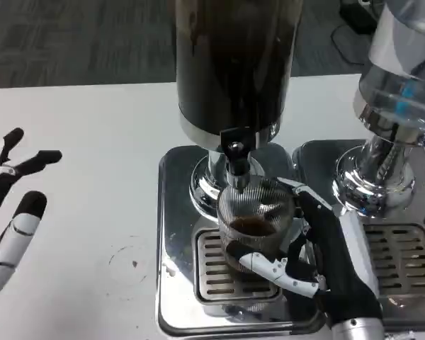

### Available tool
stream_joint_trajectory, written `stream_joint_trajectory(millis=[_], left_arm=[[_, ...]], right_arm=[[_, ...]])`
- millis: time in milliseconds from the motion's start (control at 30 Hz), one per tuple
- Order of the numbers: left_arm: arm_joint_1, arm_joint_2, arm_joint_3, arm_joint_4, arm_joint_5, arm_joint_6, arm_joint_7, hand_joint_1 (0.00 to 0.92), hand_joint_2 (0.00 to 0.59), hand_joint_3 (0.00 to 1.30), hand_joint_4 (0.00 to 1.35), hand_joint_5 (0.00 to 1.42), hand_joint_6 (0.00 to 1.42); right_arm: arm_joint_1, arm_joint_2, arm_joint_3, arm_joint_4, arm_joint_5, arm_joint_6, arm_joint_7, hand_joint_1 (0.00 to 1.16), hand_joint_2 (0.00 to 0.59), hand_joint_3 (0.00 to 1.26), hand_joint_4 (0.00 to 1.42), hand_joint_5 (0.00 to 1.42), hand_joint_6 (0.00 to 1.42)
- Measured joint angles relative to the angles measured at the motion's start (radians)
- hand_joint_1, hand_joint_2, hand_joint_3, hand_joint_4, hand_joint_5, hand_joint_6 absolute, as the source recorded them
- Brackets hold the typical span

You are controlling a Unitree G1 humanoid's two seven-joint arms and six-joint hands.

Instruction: Grasp the cup under the faucet to collect the drink, then remove the cup.

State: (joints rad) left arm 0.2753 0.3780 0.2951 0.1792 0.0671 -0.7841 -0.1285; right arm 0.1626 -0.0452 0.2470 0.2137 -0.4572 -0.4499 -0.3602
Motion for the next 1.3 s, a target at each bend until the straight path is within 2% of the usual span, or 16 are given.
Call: stream_joint_trajectory(millis=[467, 733, 833, 967, 1133, 1300], left_arm=[[0.004, 0.024, -0.001, 0.017, 0.0, 0.0, -0.008, 0.0, 0.234, 0.31, 0.0, 0.19, 0.03], [0.004, 0.028, -0.004, 0.021, 0.0, 0.0, -0.009, 0.0, 0.234, 0.31, 0.0, 0.18, 0.03], [0.002, 0.039, -0.006, 0.027, 0.0, 0.0, -0.019, 0.0, 0.226, 0.29, 0.0, 0.16, 0.01], [0.001, 0.056, -0.009, 0.03, 0.022, 0.016, -0.023, 0.0, 0.217, 0.17, 0.0, 0.06, 0.0], [0.003, 0.111, -0.032, 0.034, 0.085, 0.043, -0.043, 0.0, 0.21, 0.05, 0.0, 0.0, 0.0], [0.005, 0.207, -0.059, 0.041, 0.162, -0.003, -0.072, 0.0, 0.208, 0.0, 0.0, 0.0, 0.0]], right_arm=[[0.066, -0.034, -0.029, -0.084, -0.005, 0.0, 0.036, 0.91, 0.139, 0.53, 0.59, 0.84, 1.14], [0.104, -0.035, -0.039, -0.116, -0.005, 0.0, 0.04, 0.91, 0.139, 0.53, 0.6, 0.84, 1.14], [0.128, -0.037, -0.044, -0.147, -0.004, 0.0, 0.041, 0.91, 0.14, 0.53, 0.6, 0.84, 1.14], [0.159, -0.037, -0.057, -0.179, 0.011, 0.0, 0.046, 0.9, 0.146, 0.53, 0.6, 0.84, 1.16], [0.193, -0.036, -0.056, -0.229, 0.011, 0.0, 0.048, 0.9, 0.147, 0.53, 0.6, 0.84, 1.16], [0.238, -0.044, -0.063, -0.296, 0.013, 0.0, 0.073, 0.9, 0.148, 0.53, 0.6, 0.84, 1.16]])
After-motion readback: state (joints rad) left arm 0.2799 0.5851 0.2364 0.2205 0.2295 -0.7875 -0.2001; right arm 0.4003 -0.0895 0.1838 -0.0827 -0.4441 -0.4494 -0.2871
